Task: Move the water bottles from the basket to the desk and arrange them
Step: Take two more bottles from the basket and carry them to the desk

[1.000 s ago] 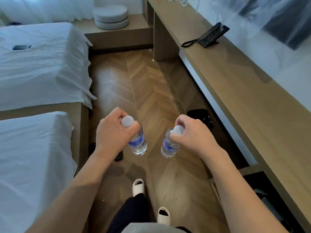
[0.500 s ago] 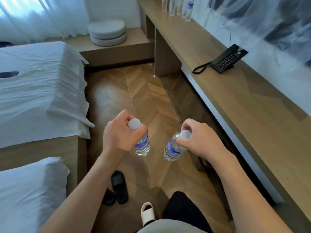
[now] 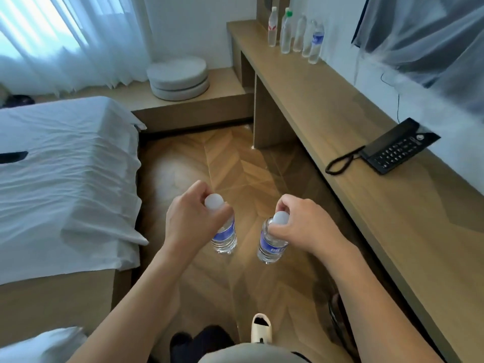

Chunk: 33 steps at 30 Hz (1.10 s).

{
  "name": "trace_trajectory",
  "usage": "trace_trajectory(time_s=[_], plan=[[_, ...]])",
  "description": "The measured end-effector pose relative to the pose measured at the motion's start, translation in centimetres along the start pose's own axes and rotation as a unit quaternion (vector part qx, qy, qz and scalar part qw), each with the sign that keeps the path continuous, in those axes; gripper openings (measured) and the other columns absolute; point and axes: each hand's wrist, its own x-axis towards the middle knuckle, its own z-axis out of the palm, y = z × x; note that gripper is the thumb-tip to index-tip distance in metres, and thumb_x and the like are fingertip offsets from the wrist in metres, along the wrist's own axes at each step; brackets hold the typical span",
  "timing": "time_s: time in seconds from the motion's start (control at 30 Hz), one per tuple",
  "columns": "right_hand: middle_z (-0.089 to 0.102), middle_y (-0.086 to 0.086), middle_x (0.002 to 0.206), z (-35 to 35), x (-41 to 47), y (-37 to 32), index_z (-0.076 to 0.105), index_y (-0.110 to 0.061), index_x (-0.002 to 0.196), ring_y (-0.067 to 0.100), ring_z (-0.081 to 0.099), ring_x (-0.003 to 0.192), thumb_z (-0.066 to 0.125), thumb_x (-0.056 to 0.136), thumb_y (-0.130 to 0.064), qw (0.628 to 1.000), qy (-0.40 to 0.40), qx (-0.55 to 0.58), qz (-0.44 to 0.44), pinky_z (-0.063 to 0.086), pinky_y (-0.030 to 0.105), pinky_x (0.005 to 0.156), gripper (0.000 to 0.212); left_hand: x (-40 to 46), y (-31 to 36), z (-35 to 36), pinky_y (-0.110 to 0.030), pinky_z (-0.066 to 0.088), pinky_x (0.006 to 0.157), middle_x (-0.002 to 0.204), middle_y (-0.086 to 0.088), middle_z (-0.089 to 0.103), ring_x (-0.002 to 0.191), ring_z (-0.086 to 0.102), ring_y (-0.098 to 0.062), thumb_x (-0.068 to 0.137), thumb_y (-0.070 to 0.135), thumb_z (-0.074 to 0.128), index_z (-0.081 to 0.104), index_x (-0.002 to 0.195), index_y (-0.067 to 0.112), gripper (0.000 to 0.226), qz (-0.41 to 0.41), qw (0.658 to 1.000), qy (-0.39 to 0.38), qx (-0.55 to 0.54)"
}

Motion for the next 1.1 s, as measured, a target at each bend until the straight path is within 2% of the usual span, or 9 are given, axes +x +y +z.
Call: trace_trajectory(time_s=[0.17,0.4,0.53,0.7,0.77,0.9,1.03,1.1], plan=[[0.060,-0.008,0.073,-2.1,8.7,-0.7,0.052,-0.026,0.082,0.012,0.058,0.067,0.066,0.070,-0.046,1.000,0.015,-0.005,-0.006,0.044,0.028,0.053,0.027,8.7,0.1,1.5,-0.022,0.042,0.051,0.063,0.007,0.058,0.060,0.058,-0.010,0.070,0.032,0.075,0.053,0.071,0.024,0.023,-0.002,1.000,0.021,-0.010],[0.060,-0.010,0.076,-2.8,22.5,-2.3,0.054,-0.027,0.083,0.007,0.058,0.067,0.068,0.072,-0.050,1.000,0.009,-0.022,0.010,0.041,0.021,0.051,0.029,22.5,-2.6,4.1,-0.030,0.046,0.052,0.062,0.006,0.058,0.060,0.058,-0.015,0.068,0.031,0.074,0.050,0.067,0.023,0.025,0.007,1.000,0.003,-0.022],[0.059,-0.010,0.078,-3.9,30.0,-4.4,0.055,-0.028,0.087,0.011,0.060,0.070,0.067,0.073,-0.049,0.999,0.005,-0.035,0.027,0.055,0.026,0.057,0.028,30.9,-4.0,4.2,-0.031,0.049,0.053,0.062,0.007,0.059,0.060,0.059,-0.013,0.068,0.031,0.075,0.050,0.068,0.024,0.025,0.006,0.999,-0.007,-0.032],[0.058,-0.009,0.075,-5.7,38.3,-6.9,0.054,-0.026,0.087,0.008,0.057,0.066,0.069,0.076,-0.042,0.999,0.030,-0.029,0.021,0.037,0.018,0.047,0.024,40.3,-5.0,4.7,-0.029,0.050,0.053,0.066,0.008,0.060,0.063,0.062,-0.012,0.069,0.032,0.076,0.053,0.072,0.024,0.024,0.029,0.999,-0.004,-0.038],[0.058,-0.009,0.075,-6.0,41.3,-7.4,0.054,-0.026,0.087,0.009,0.057,0.067,0.069,0.076,-0.042,0.999,0.027,-0.020,0.021,0.038,0.018,0.048,0.025,43.5,-5.2,4.9,-0.026,0.048,0.054,0.068,0.009,0.061,0.064,0.062,-0.012,0.070,0.033,0.076,0.054,0.073,0.025,0.024,0.033,0.999,-0.003,-0.036],[0.058,-0.008,0.076,-6.5,48.2,-7.9,0.054,-0.026,0.085,0.009,0.057,0.067,0.069,0.074,-0.043,0.999,0.026,-0.006,0.026,0.039,0.018,0.050,0.024,49.8,-6.0,6.0,-0.030,0.053,0.055,0.067,0.009,0.060,0.063,0.062,-0.012,0.068,0.039,0.072,0.054,0.073,0.026,0.023,0.033,0.999,-0.002,-0.036],[0.059,-0.010,0.079,-6.4,56.0,-7.9,0.056,-0.029,0.087,0.011,0.061,0.073,0.068,0.072,-0.048,1.000,-0.004,-0.004,0.023,0.056,0.025,0.058,0.027,56.6,-6.6,8.3,-0.029,0.052,0.055,0.066,0.010,0.060,0.064,0.062,-0.012,0.068,0.037,0.073,0.054,0.072,0.027,0.022,0.029,0.999,-0.008,-0.018],[0.061,-0.009,0.079,-6.9,60.1,-7.8,0.056,-0.029,0.086,0.012,0.061,0.073,0.068,0.070,-0.048,1.000,-0.016,0.000,0.023,0.058,0.028,0.061,0.027,59.8,-6.7,9.4,-0.028,0.051,0.054,0.065,0.011,0.060,0.063,0.062,-0.011,0.069,0.034,0.076,0.055,0.073,0.026,0.023,0.031,0.999,-0.016,-0.006]])
